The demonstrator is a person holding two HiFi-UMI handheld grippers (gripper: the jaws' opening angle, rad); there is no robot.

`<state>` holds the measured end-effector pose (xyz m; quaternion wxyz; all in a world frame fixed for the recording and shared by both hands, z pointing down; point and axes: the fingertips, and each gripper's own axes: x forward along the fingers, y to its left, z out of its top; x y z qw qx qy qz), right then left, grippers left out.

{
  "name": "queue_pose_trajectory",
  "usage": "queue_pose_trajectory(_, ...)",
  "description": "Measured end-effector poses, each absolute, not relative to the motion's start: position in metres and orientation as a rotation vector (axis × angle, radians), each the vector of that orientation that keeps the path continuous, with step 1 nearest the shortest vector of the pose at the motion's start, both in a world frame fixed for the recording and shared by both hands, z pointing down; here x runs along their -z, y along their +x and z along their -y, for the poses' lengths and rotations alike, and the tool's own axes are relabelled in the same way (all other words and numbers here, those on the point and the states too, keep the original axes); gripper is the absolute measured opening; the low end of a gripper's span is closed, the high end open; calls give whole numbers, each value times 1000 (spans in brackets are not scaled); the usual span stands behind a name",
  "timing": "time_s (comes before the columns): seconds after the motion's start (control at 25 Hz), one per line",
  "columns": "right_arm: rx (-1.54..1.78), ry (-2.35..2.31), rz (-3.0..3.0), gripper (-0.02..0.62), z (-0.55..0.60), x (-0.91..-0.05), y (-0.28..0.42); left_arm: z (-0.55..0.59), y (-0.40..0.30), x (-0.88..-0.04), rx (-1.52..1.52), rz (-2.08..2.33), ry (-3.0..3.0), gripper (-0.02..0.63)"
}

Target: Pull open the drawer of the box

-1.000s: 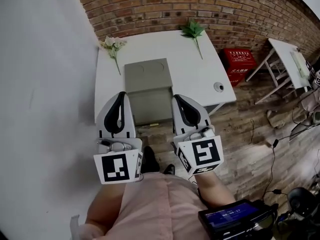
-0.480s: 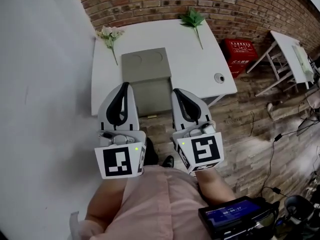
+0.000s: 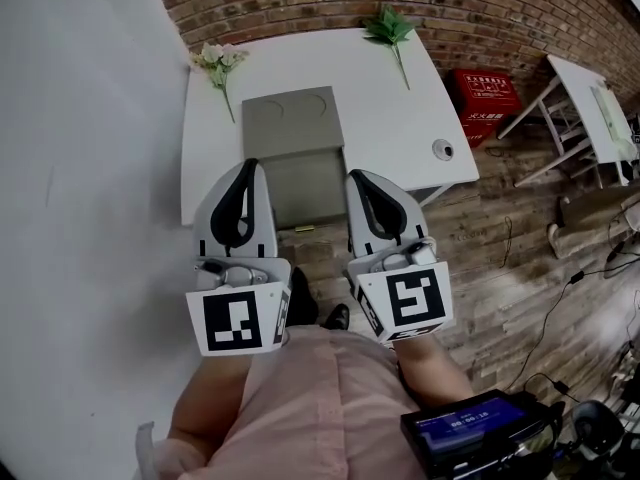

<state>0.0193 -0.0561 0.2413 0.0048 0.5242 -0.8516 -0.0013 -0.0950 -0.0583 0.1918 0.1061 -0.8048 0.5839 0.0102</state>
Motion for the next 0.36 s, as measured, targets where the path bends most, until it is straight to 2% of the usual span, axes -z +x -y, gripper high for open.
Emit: queue_pose_trajectory(0.36,1,1656,2663,5,62,-245,28,63,-90,-198,-8,-1716,-2376,8)
